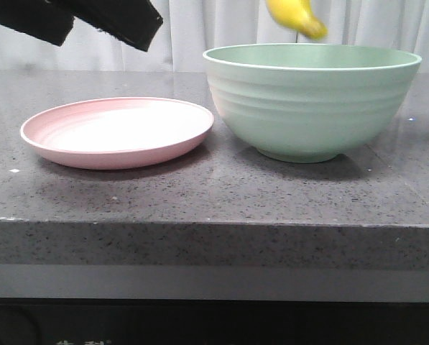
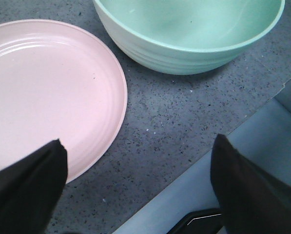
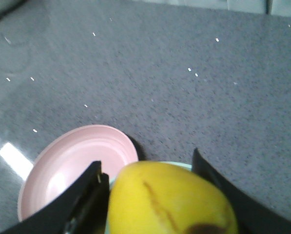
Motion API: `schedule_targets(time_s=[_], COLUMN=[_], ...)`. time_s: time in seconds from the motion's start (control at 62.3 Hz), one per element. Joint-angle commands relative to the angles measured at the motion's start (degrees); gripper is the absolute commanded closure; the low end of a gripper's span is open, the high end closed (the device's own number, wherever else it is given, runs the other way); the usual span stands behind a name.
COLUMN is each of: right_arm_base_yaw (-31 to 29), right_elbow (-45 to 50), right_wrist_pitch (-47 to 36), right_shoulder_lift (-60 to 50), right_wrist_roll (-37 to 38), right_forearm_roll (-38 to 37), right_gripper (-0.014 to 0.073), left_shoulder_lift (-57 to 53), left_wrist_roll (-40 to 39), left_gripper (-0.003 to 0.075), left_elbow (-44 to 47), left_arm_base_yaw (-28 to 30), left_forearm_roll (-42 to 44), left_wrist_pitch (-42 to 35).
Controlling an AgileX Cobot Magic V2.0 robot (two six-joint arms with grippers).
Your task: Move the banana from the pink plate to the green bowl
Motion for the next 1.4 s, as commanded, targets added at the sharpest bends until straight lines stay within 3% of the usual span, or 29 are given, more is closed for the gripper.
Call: schedule_targets(time_s=[0.0, 0.177, 0.337, 0.626, 0.996, 1.108, 1.188, 1.301, 1.381], right_arm_base_yaw=[1.4, 5.2, 6.6, 6.7, 6.7, 6.6, 6.6, 6.6, 6.6], right_elbow=[-2.3, -2.3, -2.3, -2.3, -2.7, -4.5, -7.1, -11.1, -13.6], right_wrist_pitch=[-1.1, -1.5, -1.6, -1.4, -0.8, 2.7, 7.1, 14.1, 19.6], right_shoulder_lift=[1.0, 5.7, 7.2, 7.2, 7.1, 6.2, 5.1, 4.1, 3.9], right_wrist_roll=[-0.7, -0.7, -0.7, -0.7, -0.3, 4.4, 14.5, 28.8, 36.2], right_forearm_roll=[-3.5, -12.9, -15.3, -15.3, -15.3, -16.9, -21.4, -30.3, -35.8], right_gripper=[0.0431, 0.0431, 0.0414, 0.0218, 0.0038, 0.0041, 0.0072, 0.0200, 0.0342], left_shoulder_lift=[-1.0, -1.0, -1.0, -1.0, -1.0, -1.0, -1.0, -1.0, -1.0], left_wrist_roll=[-0.1, -0.1, -0.1, -0.1, -0.1, -0.1, -0.2, -0.6, -0.6], left_gripper=[0.0129, 0.0129, 0.0129, 0.0129, 0.0129, 0.0130, 0.0132, 0.0196, 0.0302], left_elbow=[-1.6, -1.6, -1.6, -1.6, -1.6, -1.6, -1.6, -1.6, -1.6], left_arm_base_yaw=[-0.4, -0.4, -0.4, -0.4, -0.4, -0.4, -0.4, 0.7, 2.6], left_forearm_roll=[-0.2, -0.2, -0.2, -0.2, -0.2, -0.2, -0.1, 0.1, 0.1], left_wrist_pitch=[-3.1, -3.1, -3.1, -3.1, -3.1, -3.1, -3.3, -3.8, -4.3])
